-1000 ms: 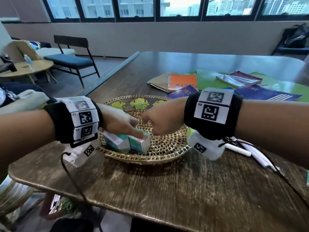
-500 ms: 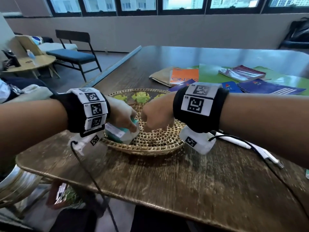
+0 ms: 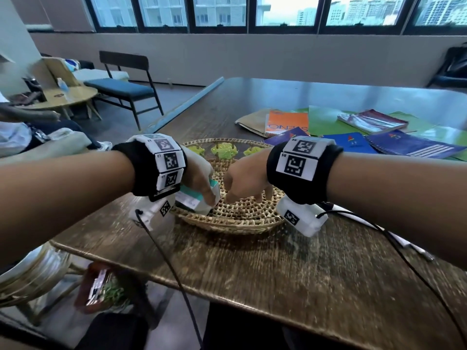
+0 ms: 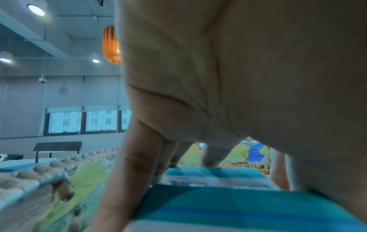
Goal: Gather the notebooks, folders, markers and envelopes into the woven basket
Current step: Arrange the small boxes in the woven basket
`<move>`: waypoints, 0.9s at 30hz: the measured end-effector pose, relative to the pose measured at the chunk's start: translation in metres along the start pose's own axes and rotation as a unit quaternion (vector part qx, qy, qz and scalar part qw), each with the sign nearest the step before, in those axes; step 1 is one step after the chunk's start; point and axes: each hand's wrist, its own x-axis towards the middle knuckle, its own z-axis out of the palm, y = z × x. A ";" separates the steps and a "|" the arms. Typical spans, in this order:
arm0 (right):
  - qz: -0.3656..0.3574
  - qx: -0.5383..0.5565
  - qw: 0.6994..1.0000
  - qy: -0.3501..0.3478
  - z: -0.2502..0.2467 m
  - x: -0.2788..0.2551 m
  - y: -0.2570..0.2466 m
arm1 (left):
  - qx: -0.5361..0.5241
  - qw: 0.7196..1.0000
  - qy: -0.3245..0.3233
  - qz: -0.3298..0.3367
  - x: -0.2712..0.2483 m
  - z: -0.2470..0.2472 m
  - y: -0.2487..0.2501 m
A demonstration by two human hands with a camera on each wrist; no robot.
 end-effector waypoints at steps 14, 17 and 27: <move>0.012 0.015 0.999 0.035 -0.010 -0.023 0.020 | 0.057 0.995 0.063 0.049 -0.019 -0.027 0.019; 0.013 0.000 0.995 0.096 -0.012 -0.058 0.050 | 0.080 0.986 0.120 0.087 -0.042 -0.051 0.043; 0.222 -0.019 0.964 0.145 0.053 -0.197 0.196 | -0.029 0.881 0.347 0.321 -0.070 -0.102 0.216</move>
